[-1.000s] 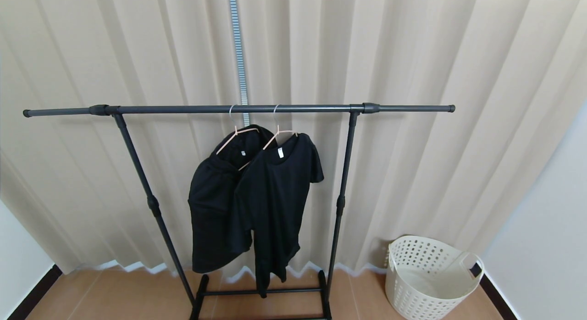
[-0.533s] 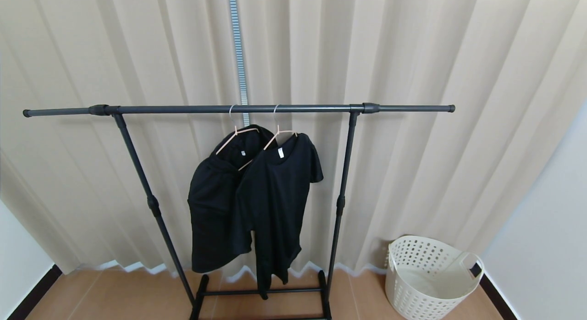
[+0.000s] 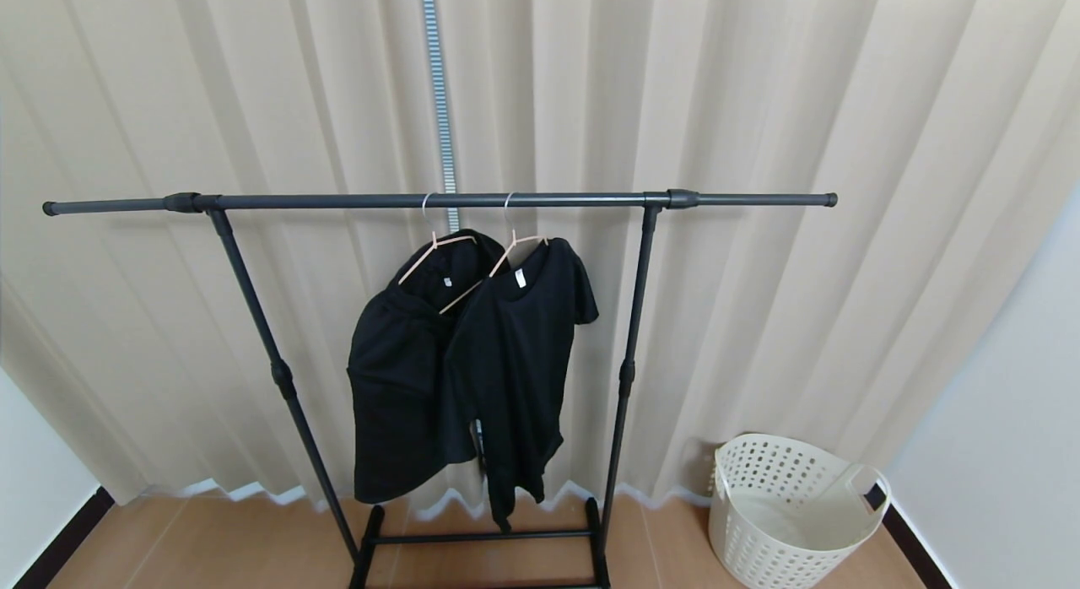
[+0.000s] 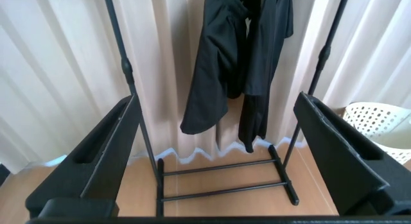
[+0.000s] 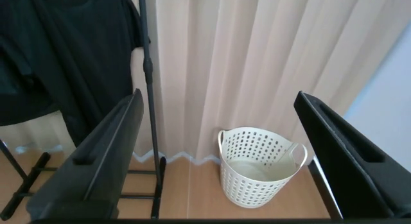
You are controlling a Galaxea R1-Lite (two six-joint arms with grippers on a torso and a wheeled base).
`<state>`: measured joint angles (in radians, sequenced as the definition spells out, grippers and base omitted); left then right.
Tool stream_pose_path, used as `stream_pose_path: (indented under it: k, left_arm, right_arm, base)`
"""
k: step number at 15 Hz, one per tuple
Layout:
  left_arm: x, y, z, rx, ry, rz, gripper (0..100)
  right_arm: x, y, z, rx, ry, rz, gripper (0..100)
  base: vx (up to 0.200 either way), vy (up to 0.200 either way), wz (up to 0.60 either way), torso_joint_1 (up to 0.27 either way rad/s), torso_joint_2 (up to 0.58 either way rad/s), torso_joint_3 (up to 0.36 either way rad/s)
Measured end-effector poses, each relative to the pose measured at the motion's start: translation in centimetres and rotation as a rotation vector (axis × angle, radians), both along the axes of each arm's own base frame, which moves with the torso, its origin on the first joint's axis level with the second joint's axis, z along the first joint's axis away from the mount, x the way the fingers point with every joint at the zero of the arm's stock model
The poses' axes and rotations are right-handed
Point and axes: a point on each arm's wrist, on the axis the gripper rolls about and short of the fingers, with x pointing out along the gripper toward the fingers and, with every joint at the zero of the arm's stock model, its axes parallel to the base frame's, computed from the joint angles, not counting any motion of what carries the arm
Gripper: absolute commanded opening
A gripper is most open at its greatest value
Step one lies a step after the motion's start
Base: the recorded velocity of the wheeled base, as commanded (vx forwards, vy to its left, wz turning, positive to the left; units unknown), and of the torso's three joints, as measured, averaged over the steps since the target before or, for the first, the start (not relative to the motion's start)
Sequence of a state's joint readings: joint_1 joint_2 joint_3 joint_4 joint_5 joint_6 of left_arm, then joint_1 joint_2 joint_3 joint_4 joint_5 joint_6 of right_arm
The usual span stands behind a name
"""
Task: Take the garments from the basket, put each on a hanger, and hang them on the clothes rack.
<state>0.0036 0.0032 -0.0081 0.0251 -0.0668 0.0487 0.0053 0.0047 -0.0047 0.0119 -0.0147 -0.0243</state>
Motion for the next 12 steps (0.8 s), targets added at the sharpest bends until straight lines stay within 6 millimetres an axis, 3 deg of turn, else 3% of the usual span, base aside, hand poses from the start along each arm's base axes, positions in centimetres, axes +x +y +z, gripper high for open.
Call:
stream_pose_path:
  k: [12]
  left_arm:
    - [0.01,0.01,-0.06,-0.004,0.000,0.003,100]
  right_arm:
    - [0.00,0.00,0.00,0.013,-0.001,0.003,100]
  base:
    - [0.000,0.000,0.00,0.000,0.00,0.000]
